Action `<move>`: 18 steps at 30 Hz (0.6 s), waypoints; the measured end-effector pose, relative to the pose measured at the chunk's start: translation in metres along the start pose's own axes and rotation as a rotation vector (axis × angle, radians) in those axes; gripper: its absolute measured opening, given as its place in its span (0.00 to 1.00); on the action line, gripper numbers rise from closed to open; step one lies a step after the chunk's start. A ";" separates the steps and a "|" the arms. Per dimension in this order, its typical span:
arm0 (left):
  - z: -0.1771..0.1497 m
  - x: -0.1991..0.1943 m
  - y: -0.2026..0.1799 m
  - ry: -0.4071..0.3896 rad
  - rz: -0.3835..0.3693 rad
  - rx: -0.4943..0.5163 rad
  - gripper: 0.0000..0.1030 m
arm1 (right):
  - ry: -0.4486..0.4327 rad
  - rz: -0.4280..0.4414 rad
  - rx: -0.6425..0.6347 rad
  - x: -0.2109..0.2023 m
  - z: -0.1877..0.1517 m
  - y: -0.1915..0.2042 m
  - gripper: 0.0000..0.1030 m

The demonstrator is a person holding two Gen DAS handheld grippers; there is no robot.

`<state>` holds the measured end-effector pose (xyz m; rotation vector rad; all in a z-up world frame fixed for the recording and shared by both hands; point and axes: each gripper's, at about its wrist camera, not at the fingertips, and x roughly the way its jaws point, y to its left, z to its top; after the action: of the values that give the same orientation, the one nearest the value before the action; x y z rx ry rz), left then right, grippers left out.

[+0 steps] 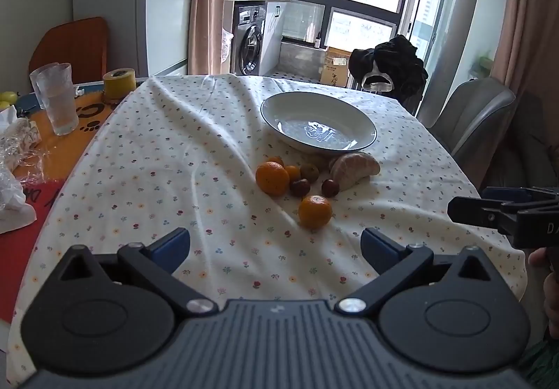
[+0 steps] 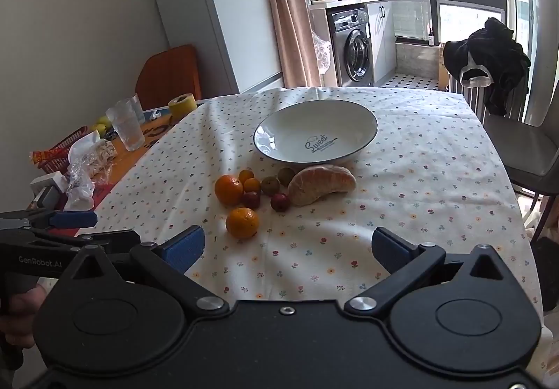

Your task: Organize fruits

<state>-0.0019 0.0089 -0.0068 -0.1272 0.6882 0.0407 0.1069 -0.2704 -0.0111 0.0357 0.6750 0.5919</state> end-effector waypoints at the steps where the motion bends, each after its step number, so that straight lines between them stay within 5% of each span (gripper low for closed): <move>1: 0.000 -0.001 0.000 -0.001 0.001 -0.001 1.00 | 0.002 0.003 -0.002 0.000 -0.001 0.000 1.00; 18: 0.000 -0.005 0.006 -0.010 -0.007 -0.022 1.00 | 0.012 -0.009 -0.026 0.003 0.000 0.006 1.00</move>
<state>-0.0059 0.0146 -0.0043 -0.1506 0.6776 0.0424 0.1057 -0.2638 -0.0120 0.0052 0.6784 0.5926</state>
